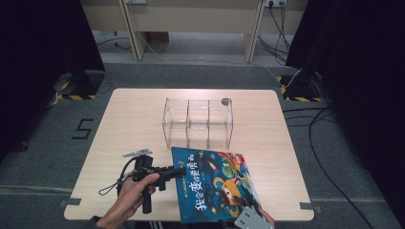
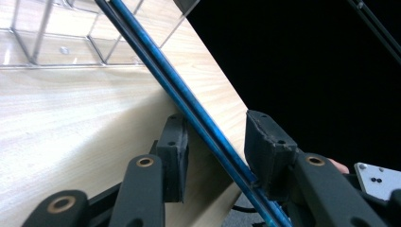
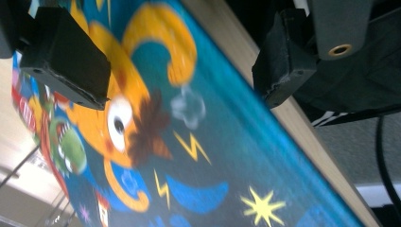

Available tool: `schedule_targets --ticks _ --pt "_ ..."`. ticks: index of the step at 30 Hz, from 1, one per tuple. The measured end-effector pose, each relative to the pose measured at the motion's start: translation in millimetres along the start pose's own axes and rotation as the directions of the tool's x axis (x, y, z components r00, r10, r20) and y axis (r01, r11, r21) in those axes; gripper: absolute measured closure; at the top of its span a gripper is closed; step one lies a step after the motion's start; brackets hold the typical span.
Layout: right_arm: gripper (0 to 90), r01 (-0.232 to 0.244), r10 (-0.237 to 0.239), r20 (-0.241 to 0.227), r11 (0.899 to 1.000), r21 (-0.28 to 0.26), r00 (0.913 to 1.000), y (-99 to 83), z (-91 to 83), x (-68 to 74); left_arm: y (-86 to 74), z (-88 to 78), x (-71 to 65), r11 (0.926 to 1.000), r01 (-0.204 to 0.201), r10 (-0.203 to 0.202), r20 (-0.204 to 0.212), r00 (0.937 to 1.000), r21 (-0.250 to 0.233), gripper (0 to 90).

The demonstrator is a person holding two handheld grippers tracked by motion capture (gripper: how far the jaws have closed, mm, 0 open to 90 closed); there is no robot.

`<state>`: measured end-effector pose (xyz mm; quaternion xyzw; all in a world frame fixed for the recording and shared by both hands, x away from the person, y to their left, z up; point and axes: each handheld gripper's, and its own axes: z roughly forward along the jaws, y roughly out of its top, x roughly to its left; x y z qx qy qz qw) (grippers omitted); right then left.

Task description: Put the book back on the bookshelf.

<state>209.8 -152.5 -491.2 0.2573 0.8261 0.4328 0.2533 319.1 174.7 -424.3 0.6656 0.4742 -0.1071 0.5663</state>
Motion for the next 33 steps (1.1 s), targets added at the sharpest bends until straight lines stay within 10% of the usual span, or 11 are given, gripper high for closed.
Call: schedule_targets --ticks 11,20,25,28,33 --pt "26.3 0.107 -0.101 0.118 0.993 -0.040 0.9878 16.0 14.3 17.0 -0.9 3.1 -8.8 0.9990 -0.041 0.041 0.000 0.9991 0.018 57.6" --pt "35.0 0.259 -0.250 0.260 0.966 0.000 0.9328 20.3 25.5 31.2 1.2 2.6 -11.2 0.9989 -0.043 0.043 0.001 0.9991 0.019 56.7" --pt "48.1 0.281 -0.264 0.294 0.959 -0.016 0.9184 20.7 21.0 33.1 3.8 1.8 -10.4 0.9984 -0.052 0.051 0.016 0.9985 0.021 54.2" --pt "53.6 0.281 -0.259 0.301 0.959 -0.030 0.9177 21.1 18.1 32.7 5.9 -0.4 -9.4 0.9974 -0.070 0.070 0.024 0.9973 0.016 50.1" --pt "64.2 0.143 -0.093 0.304 0.978 -0.148 0.9482 23.1 4.5 19.0 7.1 -2.0 -0.7 0.9991 -0.033 0.030 0.118 0.9926 0.026 42.2"
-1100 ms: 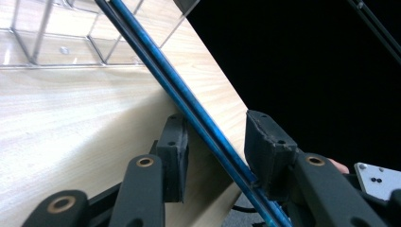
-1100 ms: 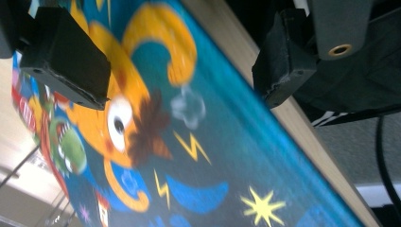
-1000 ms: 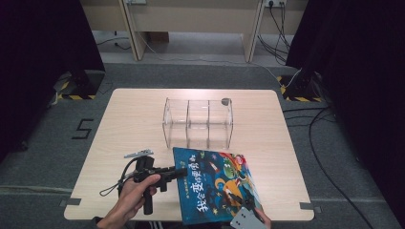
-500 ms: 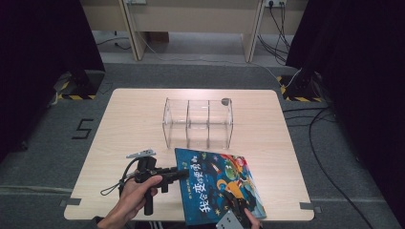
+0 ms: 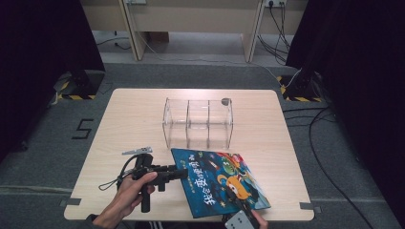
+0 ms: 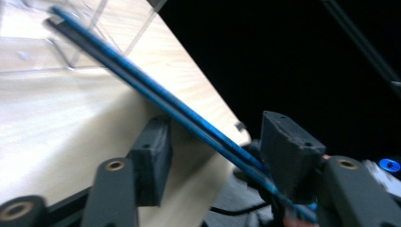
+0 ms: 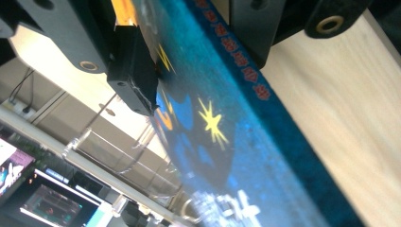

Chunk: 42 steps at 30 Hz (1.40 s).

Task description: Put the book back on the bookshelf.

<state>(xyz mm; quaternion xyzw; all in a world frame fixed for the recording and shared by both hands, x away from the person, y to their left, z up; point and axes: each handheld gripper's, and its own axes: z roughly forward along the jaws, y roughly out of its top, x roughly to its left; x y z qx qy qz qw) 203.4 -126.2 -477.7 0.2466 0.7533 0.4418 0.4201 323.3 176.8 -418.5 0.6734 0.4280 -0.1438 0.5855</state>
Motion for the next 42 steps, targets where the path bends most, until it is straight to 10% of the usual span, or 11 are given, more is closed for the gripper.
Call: schedule_targets --ticks 8,23,27,30,33,35,36,39,40,41,42 --pt "65.1 -0.192 0.191 -0.014 0.980 -0.061 0.9815 2.6 -10.7 -23.7 2.5 0.1 -9.8 0.9989 0.014 -0.007 0.149 0.9888 -0.045 32.5" --pt "66.1 -0.405 0.401 -0.058 0.907 -0.114 0.9144 -1.8 -21.2 -65.4 -14.7 -2.1 7.8 0.9678 -0.244 0.248 -0.065 0.9667 0.064 27.2" --pt "67.6 -0.456 0.450 -0.070 0.880 -0.133 0.8902 -4.4 -24.1 -81.2 -24.3 -2.4 25.3 0.9331 -0.333 0.353 -0.175 0.9189 0.136 27.2" --pt "69.9 -0.520 0.515 -0.073 0.841 -0.151 0.8540 -9.8 -26.1 -96.3 -33.1 -5.2 49.7 0.9293 -0.326 0.362 -0.250 0.8982 0.173 28.2" --pt "71.6 -0.528 0.525 -0.065 0.834 -0.160 0.8484 -11.1 -27.0 -102.3 -34.5 -7.5 58.9 0.9224 -0.325 0.374 -0.274 0.8859 0.209 28.3" --pt "72.8 -0.549 0.547 -0.062 0.819 -0.168 0.8349 -12.8 -28.0 -108.0 -35.8 -9.4 66.3 0.9128 -0.330 0.393 -0.299 0.8697 0.241 28.2" --pt "74.8 -0.562 0.561 -0.057 0.809 -0.174 0.8257 -14.9 -29.4 -112.9 -38.1 -11.5 75.1 0.9007 -0.332 0.416 -0.334 0.8462 0.281 28.2" --pt "76.8 -0.579 0.579 -0.054 0.796 -0.179 0.8134 -18.0 -31.0 -116.5 -41.5 -13.3 83.3 0.8955 -0.323 0.422 -0.356 0.8334 0.306 28.2" --pt "79.7 -0.598 0.598 -0.059 0.781 -0.180 0.7992 -22.2 -32.1 -119.2 -44.9 -14.1 88.4 0.8764 -0.333 0.455 -0.373 0.8081 0.348 27.8" --pt "79.7 -0.598 0.598 -0.059 0.781 -0.180 0.7992 -22.2 -32.1 -119.2 -44.9 -14.1 88.4 0.8764 -0.333 0.455 -0.373 0.8081 0.348 27.5" --pt "81.0 -0.593 0.594 -0.054 0.785 -0.177 0.8024 -23.5 -32.3 -119.3 -46.9 -13.6 90.0 0.8575 -0.347 0.487 -0.380 0.7869 0.380 27.5"
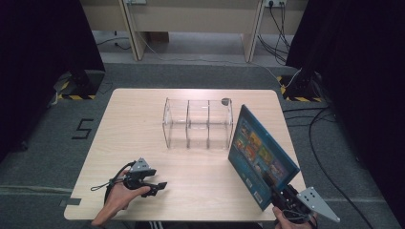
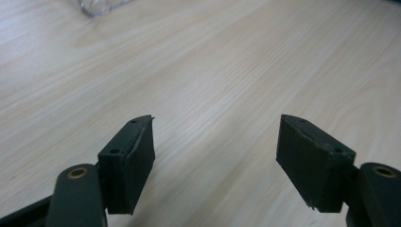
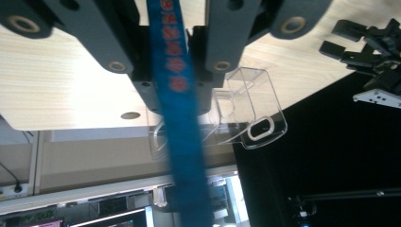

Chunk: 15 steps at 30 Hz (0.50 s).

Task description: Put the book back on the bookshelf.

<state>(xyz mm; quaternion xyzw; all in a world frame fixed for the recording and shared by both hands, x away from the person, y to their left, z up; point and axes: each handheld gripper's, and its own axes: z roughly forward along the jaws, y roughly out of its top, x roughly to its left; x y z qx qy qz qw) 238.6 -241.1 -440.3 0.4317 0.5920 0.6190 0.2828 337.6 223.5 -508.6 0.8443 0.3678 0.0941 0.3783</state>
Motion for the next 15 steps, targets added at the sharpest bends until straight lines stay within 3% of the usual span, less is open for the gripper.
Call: schedule_targets --ticks 4,10,15 --pt "82.5 -0.021 0.021 -0.007 1.000 -0.004 0.9997 -3.4 0.5 -3.3 -4.4 4.4 -4.5 0.9948 -0.096 0.098 -0.042 0.9944 0.032 23.4" --pt "82.6 0.028 -0.028 -0.018 1.000 -0.003 0.9994 -2.6 1.4 2.3 -6.1 4.6 -3.4 0.9954 -0.094 0.095 -0.046 0.9944 0.020 21.8" --pt "82.4 0.030 -0.030 -0.023 1.000 -0.007 0.9993 -3.0 1.2 1.7 -8.8 7.4 -4.8 0.9955 -0.094 0.094 -0.045 0.9946 -0.002 13.7"
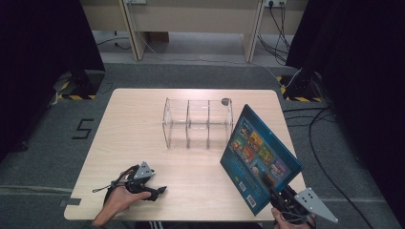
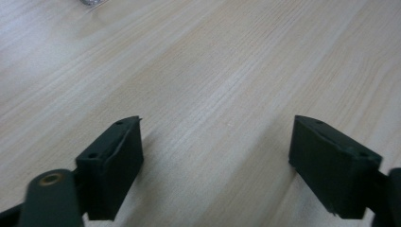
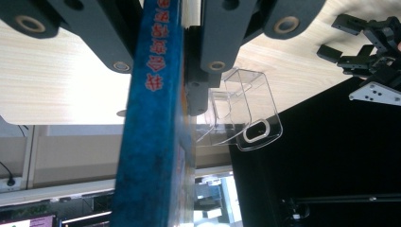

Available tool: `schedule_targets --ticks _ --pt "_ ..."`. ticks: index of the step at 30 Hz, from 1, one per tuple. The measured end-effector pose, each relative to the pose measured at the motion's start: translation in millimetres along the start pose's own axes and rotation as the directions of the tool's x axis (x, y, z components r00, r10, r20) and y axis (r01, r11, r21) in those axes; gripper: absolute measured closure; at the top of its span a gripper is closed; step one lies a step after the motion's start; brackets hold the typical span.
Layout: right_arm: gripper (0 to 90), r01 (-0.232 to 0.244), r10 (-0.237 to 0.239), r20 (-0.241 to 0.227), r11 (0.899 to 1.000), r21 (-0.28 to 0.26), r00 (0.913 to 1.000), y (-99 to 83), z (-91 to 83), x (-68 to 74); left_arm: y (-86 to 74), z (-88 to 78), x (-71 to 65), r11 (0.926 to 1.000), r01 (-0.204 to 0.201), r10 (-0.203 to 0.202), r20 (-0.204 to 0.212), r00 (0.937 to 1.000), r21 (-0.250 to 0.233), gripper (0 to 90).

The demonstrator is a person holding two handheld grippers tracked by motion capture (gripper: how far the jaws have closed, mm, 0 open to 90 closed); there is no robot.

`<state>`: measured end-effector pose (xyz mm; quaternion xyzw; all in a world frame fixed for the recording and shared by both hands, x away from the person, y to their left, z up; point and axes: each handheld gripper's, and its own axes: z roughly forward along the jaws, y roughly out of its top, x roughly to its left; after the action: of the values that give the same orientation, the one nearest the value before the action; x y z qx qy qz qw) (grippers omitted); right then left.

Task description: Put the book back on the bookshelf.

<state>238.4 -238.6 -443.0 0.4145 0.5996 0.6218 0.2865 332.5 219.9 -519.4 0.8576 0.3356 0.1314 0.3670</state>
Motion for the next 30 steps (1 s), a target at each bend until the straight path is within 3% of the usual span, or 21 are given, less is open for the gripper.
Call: schedule_targets --ticks 8,11,17,30 --pt "79.3 0.058 -0.060 -0.058 0.997 -0.044 0.9965 1.7 0.2 8.0 -2.4 0.8 -0.3 0.9997 -0.004 0.005 0.003 1.0000 -0.022 12.9" --pt "78.3 0.121 -0.125 -0.068 0.991 -0.065 0.9898 4.7 1.8 16.0 -2.6 1.1 -0.5 0.9997 -0.003 0.003 0.002 1.0000 -0.026 12.8" --pt "77.7 0.151 -0.156 -0.084 0.986 -0.072 0.9841 7.6 7.0 19.2 -2.6 1.7 -0.6 0.9996 -0.002 0.002 0.000 1.0000 -0.029 12.7" --pt "77.8 0.110 -0.116 -0.082 0.991 -0.077 0.9898 12.6 15.5 12.6 -2.7 2.2 -0.7 0.9994 -0.002 0.002 0.000 1.0000 -0.034 12.3"
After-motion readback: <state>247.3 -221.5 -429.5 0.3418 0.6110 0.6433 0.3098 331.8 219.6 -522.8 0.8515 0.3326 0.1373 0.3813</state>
